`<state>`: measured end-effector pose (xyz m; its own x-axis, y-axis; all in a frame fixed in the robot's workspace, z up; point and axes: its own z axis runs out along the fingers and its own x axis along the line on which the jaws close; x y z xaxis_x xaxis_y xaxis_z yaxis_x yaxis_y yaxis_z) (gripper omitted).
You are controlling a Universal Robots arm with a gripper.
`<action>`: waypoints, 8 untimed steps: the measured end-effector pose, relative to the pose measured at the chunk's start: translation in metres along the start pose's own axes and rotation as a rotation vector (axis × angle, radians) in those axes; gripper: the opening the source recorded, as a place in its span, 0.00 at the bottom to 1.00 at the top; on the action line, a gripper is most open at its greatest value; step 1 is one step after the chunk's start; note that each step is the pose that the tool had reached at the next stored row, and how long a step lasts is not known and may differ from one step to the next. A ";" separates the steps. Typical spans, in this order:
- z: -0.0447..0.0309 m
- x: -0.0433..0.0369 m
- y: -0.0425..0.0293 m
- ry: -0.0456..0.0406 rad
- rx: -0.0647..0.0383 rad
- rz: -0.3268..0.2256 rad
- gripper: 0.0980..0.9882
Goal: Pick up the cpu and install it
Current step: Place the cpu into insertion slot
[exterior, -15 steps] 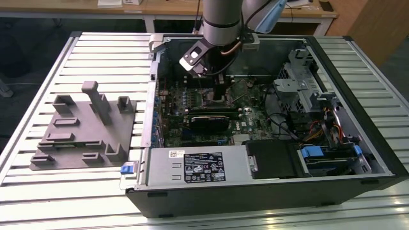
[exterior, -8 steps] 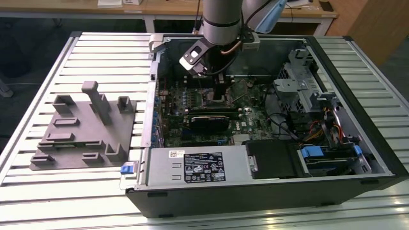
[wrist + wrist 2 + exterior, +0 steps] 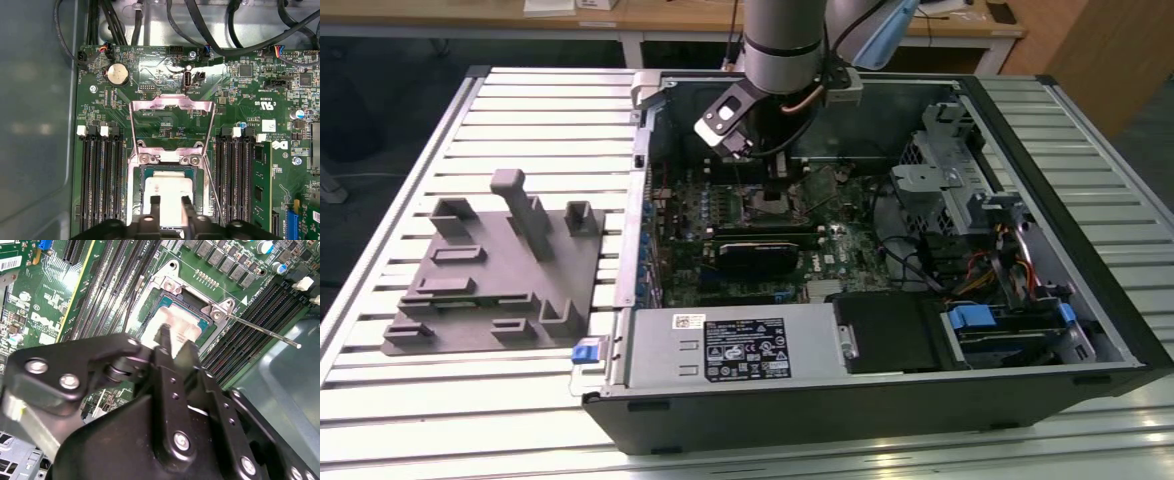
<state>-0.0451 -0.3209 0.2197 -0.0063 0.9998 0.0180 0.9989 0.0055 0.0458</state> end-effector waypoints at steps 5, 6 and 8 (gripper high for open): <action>-0.0001 0.0000 0.0000 0.0000 0.000 0.000 0.03; -0.0001 0.0000 0.0000 -0.0001 0.000 0.000 0.03; -0.0002 0.0000 0.0000 0.0000 0.000 0.000 0.01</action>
<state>-0.0451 -0.3209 0.2199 -0.0064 0.9998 0.0180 0.9989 0.0055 0.0458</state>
